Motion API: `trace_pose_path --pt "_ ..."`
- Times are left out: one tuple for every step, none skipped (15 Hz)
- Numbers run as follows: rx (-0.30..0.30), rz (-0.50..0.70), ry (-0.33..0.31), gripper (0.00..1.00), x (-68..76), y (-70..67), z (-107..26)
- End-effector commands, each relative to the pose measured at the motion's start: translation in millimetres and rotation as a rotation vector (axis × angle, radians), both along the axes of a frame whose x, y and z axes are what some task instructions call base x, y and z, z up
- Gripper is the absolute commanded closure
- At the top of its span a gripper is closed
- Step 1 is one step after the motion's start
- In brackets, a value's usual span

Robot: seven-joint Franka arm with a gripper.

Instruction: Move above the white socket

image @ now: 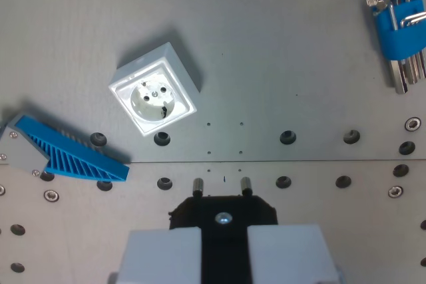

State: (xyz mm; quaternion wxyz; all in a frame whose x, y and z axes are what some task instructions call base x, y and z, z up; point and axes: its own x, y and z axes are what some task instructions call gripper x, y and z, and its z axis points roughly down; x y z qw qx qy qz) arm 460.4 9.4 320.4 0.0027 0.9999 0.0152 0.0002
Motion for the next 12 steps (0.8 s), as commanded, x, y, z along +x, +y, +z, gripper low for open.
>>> trace_pose_path --pt "0.0 0.0 -0.001 1.0 -0.1 0.0 0.1" --pt "0.0 0.0 -0.001 1.0 -0.1 0.0 0.1" --pt "0.0 0.0 0.0 1.0 -0.1 0.0 0.1" --pt "0.0 0.001 -0.001 1.0 -0.1 0.0 0.0" --pt "0.0 0.002 -0.001 1.0 -0.2 0.0 -0.1" --pt "0.0 0.004 -0.001 1.0 -0.2 0.1 -0.3" --pt "0.0 0.007 -0.001 1.0 -0.3 0.2 -0.6" --pt "0.0 0.01 -0.001 1.0 -0.4 0.3 -1.1" --pt "0.001 0.015 -0.003 1.0 -0.6 0.5 -1.7" --pt "0.001 0.02 -0.004 1.0 -0.9 0.7 -2.6" --pt "0.001 0.026 -0.006 1.0 -1.2 1.0 -3.7" --pt "0.001 0.034 -0.009 1.0 -1.6 1.4 -5.0"
